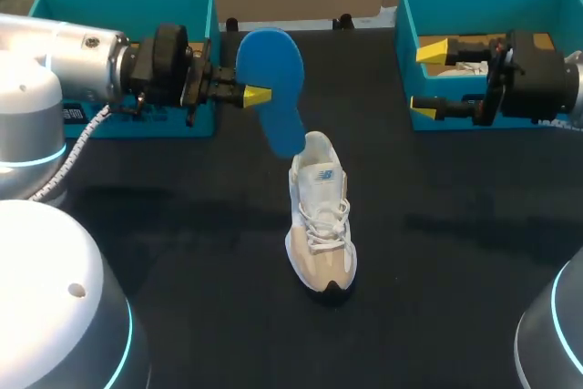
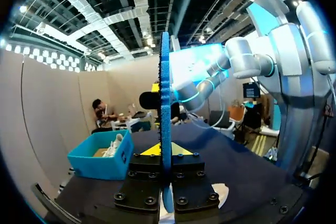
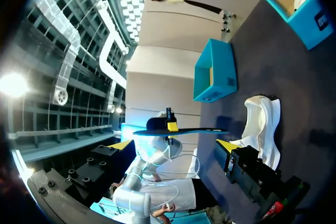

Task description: Take the shoe out of the shoebox, open the shoe tongue, remove and reinsert the insole, then place the shoe into the shoebox

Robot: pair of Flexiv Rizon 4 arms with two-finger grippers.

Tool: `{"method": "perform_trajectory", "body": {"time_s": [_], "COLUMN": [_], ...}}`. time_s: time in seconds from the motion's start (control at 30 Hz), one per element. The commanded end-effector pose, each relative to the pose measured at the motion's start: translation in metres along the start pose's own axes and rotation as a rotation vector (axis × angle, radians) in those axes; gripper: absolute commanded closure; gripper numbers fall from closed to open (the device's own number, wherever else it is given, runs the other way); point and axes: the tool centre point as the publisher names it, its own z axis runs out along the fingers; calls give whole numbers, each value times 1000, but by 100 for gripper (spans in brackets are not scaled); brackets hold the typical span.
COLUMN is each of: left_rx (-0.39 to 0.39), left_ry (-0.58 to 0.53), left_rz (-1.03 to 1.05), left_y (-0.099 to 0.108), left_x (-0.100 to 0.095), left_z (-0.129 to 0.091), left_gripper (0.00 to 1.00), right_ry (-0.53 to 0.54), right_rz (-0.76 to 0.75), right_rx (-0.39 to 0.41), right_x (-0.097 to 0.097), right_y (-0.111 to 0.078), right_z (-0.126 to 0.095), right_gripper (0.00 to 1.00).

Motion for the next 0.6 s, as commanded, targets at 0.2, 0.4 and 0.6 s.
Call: {"method": "perform_trajectory", "body": {"time_s": [0.2, 0.4, 0.6], "left_rx": [251, 251, 251], "left_ry": [203, 203, 203], "left_rz": [-621, -621, -621], "left_y": [3, 3, 3], "left_x": [-3, -3, -3], "left_z": [6, 6, 6], "left_gripper": [100, 100, 100], "right_ry": [-1, -1, -1], "right_rz": [0, 0, 0], "right_rx": [-1, -1, -1], "right_x": [0, 0, 0], "right_y": [0, 0, 0], "right_z": [1, 1, 1], "right_gripper": [0, 0, 0]}}
